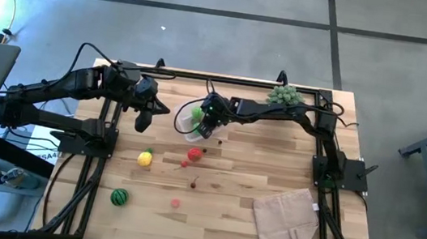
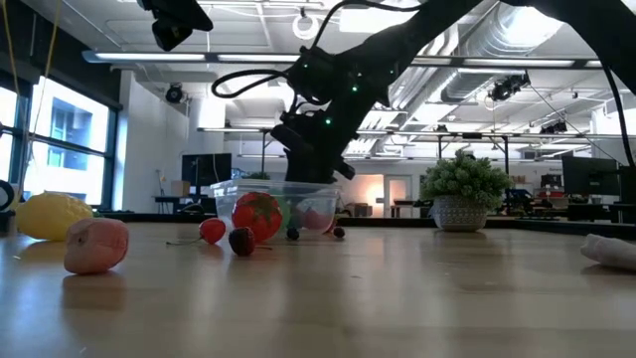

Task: Pick and placing Produce into tupperware
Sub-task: Put the top dark red cherry into the transparent bin, then put the right blueberry into the transparent bin

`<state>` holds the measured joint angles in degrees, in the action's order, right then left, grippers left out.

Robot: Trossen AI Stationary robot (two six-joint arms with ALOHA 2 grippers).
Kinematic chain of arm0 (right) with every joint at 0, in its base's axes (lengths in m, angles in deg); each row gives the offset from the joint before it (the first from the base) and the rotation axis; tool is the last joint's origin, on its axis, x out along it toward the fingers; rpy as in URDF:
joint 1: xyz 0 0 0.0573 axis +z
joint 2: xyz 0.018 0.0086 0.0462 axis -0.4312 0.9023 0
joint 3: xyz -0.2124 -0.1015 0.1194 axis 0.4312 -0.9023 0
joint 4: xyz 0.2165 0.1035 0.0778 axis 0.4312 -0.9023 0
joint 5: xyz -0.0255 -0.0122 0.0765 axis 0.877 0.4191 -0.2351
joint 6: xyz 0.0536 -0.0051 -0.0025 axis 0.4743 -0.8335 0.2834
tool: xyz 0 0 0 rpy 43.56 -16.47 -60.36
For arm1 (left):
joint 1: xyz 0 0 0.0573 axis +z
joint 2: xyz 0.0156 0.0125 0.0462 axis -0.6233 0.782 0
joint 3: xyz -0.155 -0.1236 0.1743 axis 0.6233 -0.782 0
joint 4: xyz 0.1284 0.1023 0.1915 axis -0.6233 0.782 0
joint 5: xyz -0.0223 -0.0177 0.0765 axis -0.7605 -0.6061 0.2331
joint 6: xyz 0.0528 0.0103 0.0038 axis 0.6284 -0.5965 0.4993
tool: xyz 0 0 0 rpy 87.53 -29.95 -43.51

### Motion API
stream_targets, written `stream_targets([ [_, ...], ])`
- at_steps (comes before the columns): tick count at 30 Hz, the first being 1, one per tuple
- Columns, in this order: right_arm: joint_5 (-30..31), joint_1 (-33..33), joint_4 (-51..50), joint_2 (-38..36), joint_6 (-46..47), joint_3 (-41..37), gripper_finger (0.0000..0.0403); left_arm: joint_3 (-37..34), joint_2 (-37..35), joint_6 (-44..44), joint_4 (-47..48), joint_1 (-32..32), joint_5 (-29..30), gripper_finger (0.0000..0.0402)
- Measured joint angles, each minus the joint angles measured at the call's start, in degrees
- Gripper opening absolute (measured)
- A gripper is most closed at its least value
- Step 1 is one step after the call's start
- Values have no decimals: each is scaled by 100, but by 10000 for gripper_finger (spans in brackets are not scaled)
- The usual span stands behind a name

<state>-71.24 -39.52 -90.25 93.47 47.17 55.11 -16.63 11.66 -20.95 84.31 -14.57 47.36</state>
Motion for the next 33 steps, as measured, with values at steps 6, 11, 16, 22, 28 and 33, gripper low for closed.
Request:
stream_targets([
  [6, 2, -4, 137, 0, -88, -2, 135, -2, 0, 0, 0, 0, 2, 1],
  [11, -178, -26, 247, -109, -46, -2, 135, -1, 1, -1, 0, -2, 1, 1],
  [16, -164, -10, 139, -598, -88, -2, 135, 0, 2, 0, 0, 0, 2, 1],
  [22, 132, 167, -165, -1406, -304, -72, 135, 0, 0, 0, 0, 0, 2, 1],
  [28, 792, 465, 981, -2595, -397, -1513, 135, -1, 0, 0, 0, 0, 2, 1],
  [33, 872, 750, 3053, -3449, 29, -3600, 135, 0, 2, 0, 0, 0, 2, 1],
])
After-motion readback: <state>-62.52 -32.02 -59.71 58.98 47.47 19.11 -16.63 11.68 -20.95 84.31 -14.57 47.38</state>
